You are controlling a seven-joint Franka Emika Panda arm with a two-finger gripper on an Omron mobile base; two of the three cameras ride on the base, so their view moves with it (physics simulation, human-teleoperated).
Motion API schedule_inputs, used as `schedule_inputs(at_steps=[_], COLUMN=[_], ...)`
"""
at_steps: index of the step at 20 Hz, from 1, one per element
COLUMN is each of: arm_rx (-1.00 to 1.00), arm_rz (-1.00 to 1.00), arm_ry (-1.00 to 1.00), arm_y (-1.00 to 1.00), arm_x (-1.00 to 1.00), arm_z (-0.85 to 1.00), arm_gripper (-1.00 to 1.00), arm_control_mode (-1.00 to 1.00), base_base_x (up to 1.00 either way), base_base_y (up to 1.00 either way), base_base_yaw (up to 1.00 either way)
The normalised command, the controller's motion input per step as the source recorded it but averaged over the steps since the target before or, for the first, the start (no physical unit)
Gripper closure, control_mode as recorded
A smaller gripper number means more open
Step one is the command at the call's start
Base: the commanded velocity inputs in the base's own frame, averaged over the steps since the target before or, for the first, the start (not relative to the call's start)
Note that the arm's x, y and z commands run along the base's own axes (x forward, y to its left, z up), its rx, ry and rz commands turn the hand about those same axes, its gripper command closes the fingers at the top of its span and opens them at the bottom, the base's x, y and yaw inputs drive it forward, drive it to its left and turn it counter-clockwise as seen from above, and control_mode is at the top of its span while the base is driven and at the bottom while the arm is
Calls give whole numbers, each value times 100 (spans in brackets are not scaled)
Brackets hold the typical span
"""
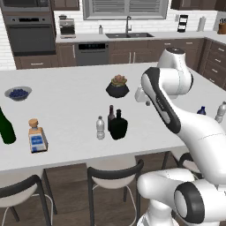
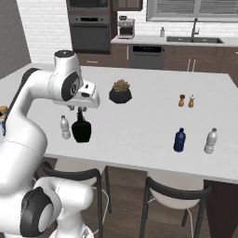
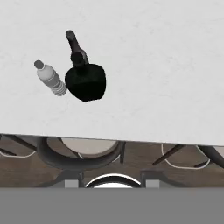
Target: Move the plastic bottles in the middle to the plastics group, and the glass bottles in the middle to the glass group.
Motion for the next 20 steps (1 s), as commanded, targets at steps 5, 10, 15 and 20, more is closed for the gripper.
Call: schedule_inputs(at_steps=[5, 10, 15, 20], arm_rx=[0, 0, 0, 0], arm_rz=[2, 4, 2, 0], arm_ry=[2, 0, 0, 0], arm_y=[12, 73, 37, 2], arm_x=[-2, 29, 50, 83], arm_z=[-21, -64, -30, -14], arm_gripper=[-100, -100, -100, -100], arm_control_mode=[-100, -100, -100, -100], base_base_x=[0, 0, 0, 0], base_base_y=[0, 0, 0, 0], base_base_yaw=[0, 0, 0, 0])
